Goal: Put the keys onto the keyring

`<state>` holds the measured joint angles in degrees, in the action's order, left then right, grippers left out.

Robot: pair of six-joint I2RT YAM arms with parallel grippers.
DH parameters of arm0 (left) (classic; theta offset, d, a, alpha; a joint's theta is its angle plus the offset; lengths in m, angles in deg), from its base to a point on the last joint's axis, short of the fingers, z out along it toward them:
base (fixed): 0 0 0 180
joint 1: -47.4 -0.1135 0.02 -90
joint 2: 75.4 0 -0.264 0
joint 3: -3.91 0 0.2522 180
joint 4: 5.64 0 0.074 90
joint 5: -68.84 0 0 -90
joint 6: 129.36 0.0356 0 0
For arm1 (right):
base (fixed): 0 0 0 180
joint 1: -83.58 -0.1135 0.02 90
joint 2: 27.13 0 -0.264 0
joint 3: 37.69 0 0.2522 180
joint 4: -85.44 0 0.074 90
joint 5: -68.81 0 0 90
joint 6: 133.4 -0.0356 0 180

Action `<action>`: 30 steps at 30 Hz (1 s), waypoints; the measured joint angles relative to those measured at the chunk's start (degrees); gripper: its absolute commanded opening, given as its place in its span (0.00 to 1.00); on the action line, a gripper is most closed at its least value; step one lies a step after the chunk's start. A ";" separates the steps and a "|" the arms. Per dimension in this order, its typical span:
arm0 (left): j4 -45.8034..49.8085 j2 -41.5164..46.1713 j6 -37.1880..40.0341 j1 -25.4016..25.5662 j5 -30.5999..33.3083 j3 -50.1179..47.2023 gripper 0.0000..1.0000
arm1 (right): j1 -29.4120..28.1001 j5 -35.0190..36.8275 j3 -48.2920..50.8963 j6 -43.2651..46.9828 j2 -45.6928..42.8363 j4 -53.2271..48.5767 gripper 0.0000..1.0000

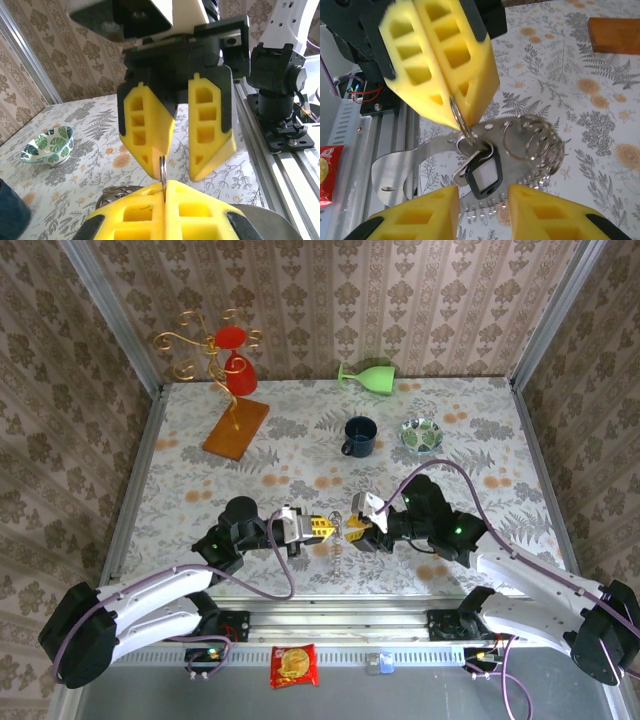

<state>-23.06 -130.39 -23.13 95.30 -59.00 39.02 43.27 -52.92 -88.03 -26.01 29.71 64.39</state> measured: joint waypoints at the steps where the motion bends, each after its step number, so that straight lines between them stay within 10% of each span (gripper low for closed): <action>1: -0.15 0.00 0.02 0.00 0.17 0.00 0.00 | -0.28 0.00 0.57 -0.42 0.07 0.70 0.37; 13: -0.55 0.72 -0.15 0.00 0.63 -0.24 0.00 | -3.45 2.25 2.36 -3.72 4.63 9.03 0.37; 30: -0.61 1.38 -0.15 -0.04 3.34 -0.87 0.00 | -3.85 6.80 2.27 -2.19 1.36 9.62 0.03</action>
<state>-23.67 -129.01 -23.28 95.26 -55.66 38.14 39.42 -46.12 -85.75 -28.19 31.07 74.01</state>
